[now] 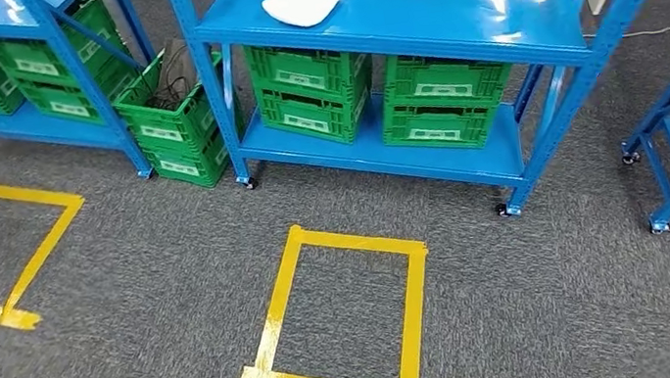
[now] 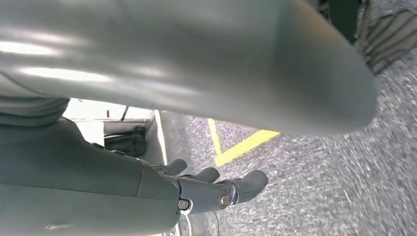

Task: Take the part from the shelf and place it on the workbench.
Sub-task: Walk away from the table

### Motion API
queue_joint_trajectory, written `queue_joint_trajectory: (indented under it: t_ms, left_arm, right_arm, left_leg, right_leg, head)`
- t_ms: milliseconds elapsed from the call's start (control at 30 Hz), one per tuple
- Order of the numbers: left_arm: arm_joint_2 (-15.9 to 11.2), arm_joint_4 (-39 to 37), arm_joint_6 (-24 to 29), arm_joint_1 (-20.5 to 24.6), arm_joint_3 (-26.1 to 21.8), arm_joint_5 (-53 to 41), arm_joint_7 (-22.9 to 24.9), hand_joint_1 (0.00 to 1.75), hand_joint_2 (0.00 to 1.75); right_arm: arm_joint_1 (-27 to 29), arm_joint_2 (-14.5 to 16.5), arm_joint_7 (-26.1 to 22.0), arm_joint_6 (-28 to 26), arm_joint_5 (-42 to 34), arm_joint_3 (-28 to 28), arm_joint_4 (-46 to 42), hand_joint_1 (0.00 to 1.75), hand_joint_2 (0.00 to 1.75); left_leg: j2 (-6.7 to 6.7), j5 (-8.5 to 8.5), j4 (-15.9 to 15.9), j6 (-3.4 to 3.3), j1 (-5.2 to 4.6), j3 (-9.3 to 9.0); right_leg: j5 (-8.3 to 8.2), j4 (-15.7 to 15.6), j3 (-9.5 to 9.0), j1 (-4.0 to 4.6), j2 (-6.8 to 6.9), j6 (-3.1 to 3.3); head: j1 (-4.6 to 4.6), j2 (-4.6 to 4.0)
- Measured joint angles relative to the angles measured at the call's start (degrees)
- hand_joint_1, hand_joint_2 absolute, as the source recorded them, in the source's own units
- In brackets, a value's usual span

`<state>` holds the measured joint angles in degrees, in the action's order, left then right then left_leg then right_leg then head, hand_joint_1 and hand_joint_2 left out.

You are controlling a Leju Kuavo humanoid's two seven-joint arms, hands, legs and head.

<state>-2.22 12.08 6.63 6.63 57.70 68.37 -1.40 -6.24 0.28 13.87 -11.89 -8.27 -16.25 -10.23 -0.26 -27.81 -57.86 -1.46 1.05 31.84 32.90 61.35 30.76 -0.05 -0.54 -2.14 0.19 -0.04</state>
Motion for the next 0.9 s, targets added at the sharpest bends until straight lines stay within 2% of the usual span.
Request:
queue_joint_trajectory:
  t_ms: [67, 100, 133, 167, 200, 233, 267, 300, 333, 433, 500, 533, 600, 633, 667, 700, 767, 800, 833, 900]
  left_arm:
    - [0.2, 0.0, 0.0, 0.0, 0.0, 0.2, -0.6, 0.00, 0.00]
    - [0.3, 0.0, 0.0, 0.0, 0.0, 0.2, -0.9, 0.00, 0.00]
    - [0.3, 0.0, 0.0, 0.0, 0.0, 0.2, -1.1, 0.00, 0.00]
    - [0.4, 0.0, -0.1, -0.1, 0.0, 0.2, -1.4, 0.00, 0.00]
    - [0.4, 0.0, -0.1, -0.1, 0.0, 0.2, -1.8, 0.00, 0.00]
    - [0.5, 0.0, -0.1, -0.2, 0.0, 0.2, -2.2, 0.00, 0.00]
    - [0.6, 0.0, -0.1, -0.2, 0.0, 0.2, -2.6, 0.00, 0.00]
    - [0.6, 0.0, -0.1, -0.2, 0.0, 0.2, -3.0, 0.00, 0.00]
    - [0.7, 0.0, -0.2, -0.1, -0.1, 0.2, -3.4, 0.00, 0.00]
    - [0.7, 0.0, -0.2, 0.0, -0.1, 0.3, -4.1, 0.00, 0.00]
    - [0.6, 0.0, -0.4, 0.0, -0.2, 0.6, -4.4, 0.00, 0.00]
    - [0.6, -0.1, -0.5, 0.0, -0.2, 0.8, -4.4, 0.00, 0.00]
    - [0.5, -0.1, -0.7, -0.1, -0.3, 1.2, -4.4, 0.00, 0.00]
    - [0.5, -0.1, -0.8, -0.2, -0.4, 1.3, -4.4, 0.00, 0.00]
    - [0.5, -0.2, -0.8, -0.3, -0.4, 1.4, -4.4, 0.00, 0.00]
    - [0.4, -0.2, -0.8, -0.4, -0.4, 1.5, -4.4, 0.00, 0.00]
    - [0.3, -0.3, -0.8, -0.5, -0.4, 1.8, -4.4, 0.00, 0.00]
    - [0.3, -0.3, -0.8, -0.5, -0.5, 2.0, -4.4, 0.00, 0.00]
    - [0.2, -0.3, -0.7, -0.5, -0.6, 2.3, -4.6, 0.00, 0.00]
    - [0.1, -0.4, -0.6, -0.5, -1.0, 3.1, -5.3, 0.00, 0.00]
  right_arm:
    - [0.0, -0.4, 0.0, 0.0, -0.2, 0.1, 0.0, 0.00, 0.00]
    - [0.1, -0.6, -0.1, 0.0, -0.3, 0.2, 0.0, 0.00, 0.00]
    - [0.2, -0.7, -0.3, 0.2, -0.3, 0.3, 0.0, 0.00, 0.00]
    - [0.2, -0.9, -0.6, 0.3, -0.3, 0.4, 0.0, 0.00, 0.00]
    - [0.3, -1.0, -1.0, 0.4, -0.3, 0.4, 0.0, 0.00, 0.00]
    - [0.4, -1.1, -1.3, 0.6, -0.3, 0.4, 0.0, 0.00, 0.00]
    - [0.4, -1.3, -1.5, 0.6, -0.3, 0.5, 0.0, 0.00, 0.00]
    - [0.4, -1.4, -1.6, 0.7, -0.4, 0.5, 0.0, 0.00, 0.00]
    - [0.3, -1.5, -1.8, 0.8, -0.4, 0.5, 0.0, 0.00, 0.00]
    - [0.3, -1.7, -2.2, 1.0, -0.3, 0.7, 0.0, 0.00, 0.00]
    - [0.3, -1.7, -2.5, 1.1, -0.4, 0.8, -0.1, 0.00, 0.00]
    - [0.4, -1.7, -2.5, 1.0, -0.4, 0.8, -0.1, 0.00, 0.00]
    - [0.4, -1.7, -2.7, 1.0, -0.5, 0.8, -0.1, 0.00, 0.00]
    - [0.4, -1.7, -2.7, 1.0, -0.5, 0.9, -0.1, 0.00, 0.00]
    - [0.4, -1.7, -2.8, 1.0, -0.5, 0.9, -0.1, 0.00, 0.00]
    - [0.4, -1.7, -2.8, 1.0, -0.6, 0.9, -0.1, 0.00, 0.00]
    - [0.5, -1.7, -3.0, 1.2, -0.7, 0.9, -0.1, 0.00, 0.00]
    - [0.5, -1.7, -3.0, 1.3, -0.8, 0.9, -0.1, 0.00, 0.00]
    - [0.5, -1.7, -3.0, 1.4, -0.8, 0.9, -0.1, 0.00, 0.00]
    - [0.4, -1.6, -2.9, 1.5, -0.9, 1.0, -0.1, 0.00, 0.00]
  left_leg:
    - [0.02, -0.28, 0.1, -0.40, -0.04, -0.14]
    - [0.03, -0.45, 0.1, -0.48, -0.08, -0.23]
    - [0.02, -0.66, 0.1, -0.51, -0.12, -0.43]
    - [-0.02, -0.89, 0.1, -0.50, -0.13, -0.73]
    - [-0.08, -1.15, 0.1, -0.44, -0.14, -1.14]
    - [-0.14, -1.43, 0.1, -0.34, -0.14, -1.47]
    - [-0.16, -1.77, 0.1, -0.13, -0.23, -1.70]
    - [-0.17, -2.09, 0.1, 0.13, -0.28, -1.76]
    - [-0.16, -2.38, 0.2, 0.44, -0.29, -1.76]
    - [-0.09, -3.07, 0.4, 1.43, -0.11, -2.53]
    - [-0.02, -4.67, -2.3, 1.88, -0.11, -1.77]
    - [-0.01, -6.06, -5.4, 1.96, -0.08, -0.22]
    - [0.00, -8.79, -12.9, 2.15, -0.06, 4.38]
    - [0.00, -8.93, -15.1, 2.18, -0.05, 6.16]
    - [0.01, -7.88, -15.3, 2.16, -0.06, 6.95]
    - [0.01, -5.76, -13.2, 2.07, -0.06, 6.59]
    - [0.05, -1.02, -5.7, 1.72, -0.14, 3.81]
    - [0.07, 0.26, -2.7, 1.54, -0.20, 2.37]
    - [0.08, 0.71, -0.9, 1.34, -0.32, 1.39]
    - [0.05, 0.47, -0.3, 0.91, -0.51, 0.61]
  right_leg:
    - [3.33, 7.9, 4.45, -0.22, 0.06, -0.49]
    - [4.28, 11.3, 6.63, -0.29, 0.06, -0.60]
    - [4.08, 13.0, 8.03, -0.32, 0.07, -0.63]
    - [2.68, 12.4, 8.37, -0.33, 0.07, -0.58]
    - [0.32, 9.7, 7.57, -0.32, 0.07, -0.43]
    - [-2.42, 5.5, 6.09, -0.27, 0.09, -0.16]
    - [-4.26, 1.6, 4.61, -0.14, 0.12, 0.16]
    - [-5.29, -1.2, 3.38, 0.02, 0.15, 0.51]
    - [-5.42, -2.7, 2.78, 0.21, 0.16, 0.87]
    - [-4.97, -3.6, 1.45, 0.42, 0.09, 1.89]
    - [-5.28, -4.5, -0.01, 0.18, 0.15, 2.51]
    - [-5.34, -4.7, -0.27, 0.11, 0.22, 2.74]
    - [-5.07, -4.7, -0.52, 0.15, 0.28, 3.11]
    - [-4.83, -4.7, -0.72, 0.18, 0.23, 3.16]
    - [-4.53, -4.7, -1.07, 0.20, 0.15, 3.12]
    - [-4.18, -4.7, -1.54, 0.21, 0.07, 3.03]
    - [-3.25, -4.7, -2.30, 0.30, 0.01, 2.64]
    - [-2.75, -4.6, -2.46, 0.36, -0.01, 2.34]
    - [-2.34, -4.6, -2.48, 0.39, -0.02, 2.00]
    - [-1.93, -4.7, -2.62, 0.33, -0.05, 1.31]
  head:
    - [0.84, 0.00]
    - [1.05, 0.00]
    - [1.19, 0.00]
    - [1.36, 0.00]
    - [1.56, 0.00]
    - [1.81, 0.00]
    - [2.02, 0.00]
    - [2.17, 0.00]
    - [2.20, 0.00]
    - [2.15, 0.00]
    - [1.80, 0.00]
    - [1.44, 0.00]
    - [0.80, 0.00]
    - [0.57, 0.00]
    - [0.37, 0.00]
    - [0.14, 0.00]
    - [-0.27, 0.00]
    - [-0.38, 0.00]
    - [-0.40, 0.00]
    - [-0.32, 0.00]
